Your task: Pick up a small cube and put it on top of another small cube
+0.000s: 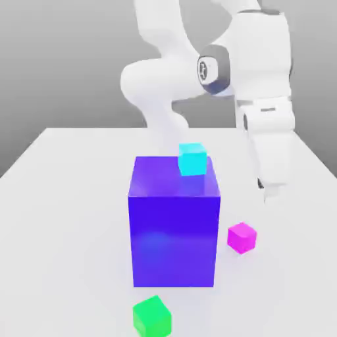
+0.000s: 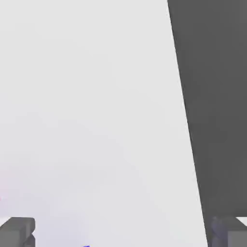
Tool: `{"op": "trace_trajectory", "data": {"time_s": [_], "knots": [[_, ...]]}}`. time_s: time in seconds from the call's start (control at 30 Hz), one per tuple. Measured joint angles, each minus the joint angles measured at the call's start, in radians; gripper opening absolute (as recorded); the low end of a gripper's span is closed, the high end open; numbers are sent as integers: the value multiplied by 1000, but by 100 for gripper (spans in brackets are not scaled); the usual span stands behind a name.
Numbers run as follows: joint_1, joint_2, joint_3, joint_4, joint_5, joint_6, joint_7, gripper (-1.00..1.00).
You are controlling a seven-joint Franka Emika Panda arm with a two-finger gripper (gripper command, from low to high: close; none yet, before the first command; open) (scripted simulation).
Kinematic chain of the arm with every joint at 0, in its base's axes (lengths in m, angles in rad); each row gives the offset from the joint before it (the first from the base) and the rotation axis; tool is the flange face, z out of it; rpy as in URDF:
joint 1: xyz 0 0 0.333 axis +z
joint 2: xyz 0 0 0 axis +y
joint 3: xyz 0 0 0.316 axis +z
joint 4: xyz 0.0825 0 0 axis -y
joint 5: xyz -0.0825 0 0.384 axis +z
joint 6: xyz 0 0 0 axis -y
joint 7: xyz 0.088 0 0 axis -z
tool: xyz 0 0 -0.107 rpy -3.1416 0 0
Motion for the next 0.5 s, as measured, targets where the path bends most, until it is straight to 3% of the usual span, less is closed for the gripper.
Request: {"op": "trace_trajectory", "data": {"time_s": [0.27,0.37,0.43,0.5], "knots": [[151,165,-18,-155,11,145,-351,0],[191,258,-13,-149,133,220,-465,0],[151,325,60,-136,240,272,-545,0],[82,392,139,-123,285,326,-580,0]]}}
